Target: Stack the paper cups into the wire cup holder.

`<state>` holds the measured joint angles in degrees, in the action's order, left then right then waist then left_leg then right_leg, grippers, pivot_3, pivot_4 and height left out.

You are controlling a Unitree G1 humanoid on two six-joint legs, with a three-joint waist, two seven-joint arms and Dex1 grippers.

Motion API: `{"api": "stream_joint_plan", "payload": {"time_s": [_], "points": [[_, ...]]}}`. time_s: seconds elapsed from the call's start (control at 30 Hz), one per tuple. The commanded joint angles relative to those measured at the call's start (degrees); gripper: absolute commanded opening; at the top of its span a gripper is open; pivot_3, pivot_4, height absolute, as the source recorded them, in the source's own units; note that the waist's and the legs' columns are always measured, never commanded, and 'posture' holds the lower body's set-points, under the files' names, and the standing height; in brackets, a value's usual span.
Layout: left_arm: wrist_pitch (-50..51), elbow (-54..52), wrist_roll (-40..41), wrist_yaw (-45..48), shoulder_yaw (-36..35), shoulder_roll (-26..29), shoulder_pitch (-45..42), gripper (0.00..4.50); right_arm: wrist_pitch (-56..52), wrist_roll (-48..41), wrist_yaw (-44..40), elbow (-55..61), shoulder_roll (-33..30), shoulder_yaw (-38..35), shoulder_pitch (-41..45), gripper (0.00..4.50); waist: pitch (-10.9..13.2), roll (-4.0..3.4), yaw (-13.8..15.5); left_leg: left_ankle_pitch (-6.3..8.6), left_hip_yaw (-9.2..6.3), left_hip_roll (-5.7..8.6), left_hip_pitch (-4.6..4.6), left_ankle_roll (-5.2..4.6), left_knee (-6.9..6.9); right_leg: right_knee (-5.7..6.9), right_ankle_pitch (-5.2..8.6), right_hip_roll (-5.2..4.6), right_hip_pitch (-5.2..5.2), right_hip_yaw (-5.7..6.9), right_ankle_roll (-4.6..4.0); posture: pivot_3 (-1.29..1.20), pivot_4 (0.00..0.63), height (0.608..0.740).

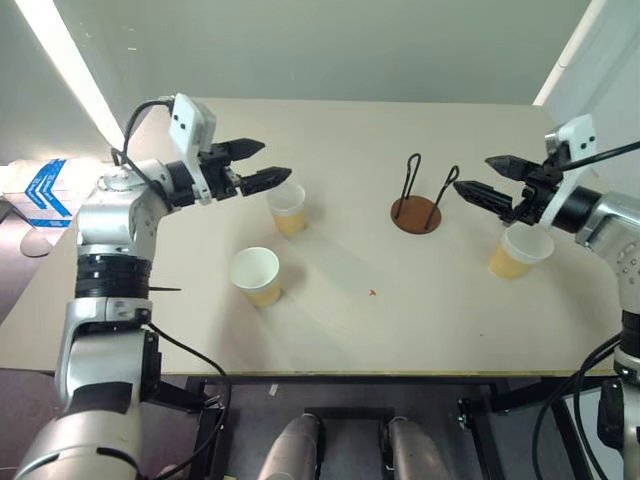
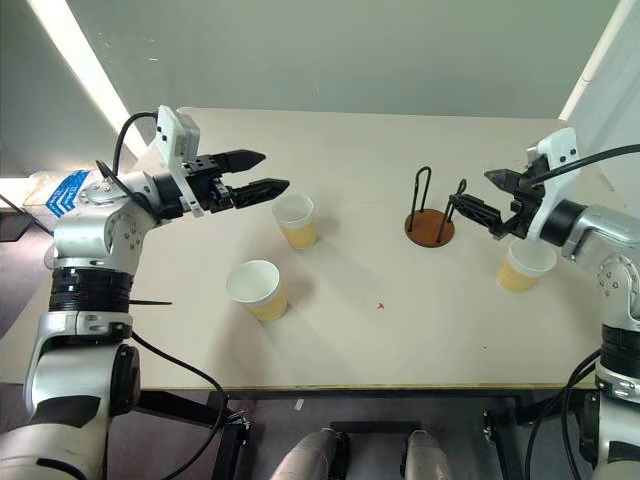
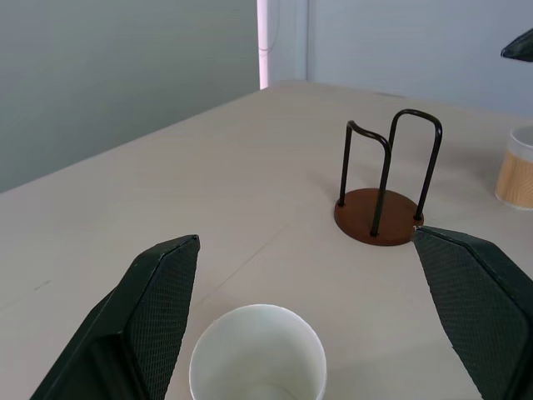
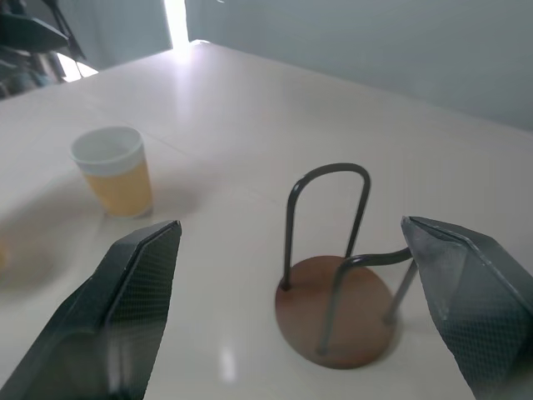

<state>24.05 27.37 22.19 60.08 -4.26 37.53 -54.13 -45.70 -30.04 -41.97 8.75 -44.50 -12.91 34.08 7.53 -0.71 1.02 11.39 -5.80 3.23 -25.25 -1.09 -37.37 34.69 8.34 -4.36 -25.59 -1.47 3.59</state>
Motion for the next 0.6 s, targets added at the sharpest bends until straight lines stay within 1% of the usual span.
{"api": "stream_joint_plan", "payload": {"time_s": [0.03, 0.23, 0.3, 0.4, 0.6], "points": [[-2.49, 0.69, -0.6, 1.48, -0.56, 0.31, -2.32, 4.5, -0.91, 1.19, 1.77, 5.08, -3.17, -1.36, -1.9, 4.47, 0.0, 0.0, 0.17, 0.0, 0.0, 0.0, -0.03, 0.0, 0.0, -0.02, -0.06, 0.0, -0.02, 0.0, 0.11, 0.0, 0.15, 0.74], [-3.71, 2.67, -1.67, 4.98, 0.56, 0.21, -3.56, 4.5, -3.08, -0.26, 2.77, 8.39, -3.07, -1.38, -2.66, 4.47, 0.0, 0.0, 0.18, 0.0, 0.03, 0.0, -0.16, -0.01, -0.01, -0.13, -0.17, 0.0, -0.11, -0.01, 0.28, 0.0, 0.15, 0.74], [-4.23, 3.49, -2.23, 6.58, 1.19, 0.3, -4.3, 4.5, -1.49, 1.23, 4.24, 7.96, -1.79, -0.54, -2.42, 4.47, 0.0, 0.0, 0.17, 0.0, 0.03, 0.0, -0.16, -0.01, -0.02, -0.13, -0.17, 0.0, -0.11, -0.01, 0.28, 0.0, 0.15, 0.74], [-3.67, 2.16, -1.97, 9.58, 1.92, 0.51, -4.18, 4.5, -0.36, 2.53, 5.6, 8.29, -0.77, 0.43, -2.95, 4.47, 0.0, 0.0, 0.15, -0.01, 0.03, 0.0, -0.16, -0.03, -0.03, -0.14, -0.19, 0.0, -0.12, -0.01, 0.3, 0.0, 0.15, 0.74], [-3.57, 0.07, -2.22, 12.15, 3.03, 0.36, -3.04, 4.5, -0.79, 2.28, 4.62, 8.76, -0.17, 2.66, -3.94, 4.47, 0.0, 0.0, 0.14, -0.02, 0.03, 0.0, -0.2, -0.05, -0.05, -0.14, -0.23, 0.0, -0.13, -0.01, 0.37, 0.0, 0.15, 0.74]]}}
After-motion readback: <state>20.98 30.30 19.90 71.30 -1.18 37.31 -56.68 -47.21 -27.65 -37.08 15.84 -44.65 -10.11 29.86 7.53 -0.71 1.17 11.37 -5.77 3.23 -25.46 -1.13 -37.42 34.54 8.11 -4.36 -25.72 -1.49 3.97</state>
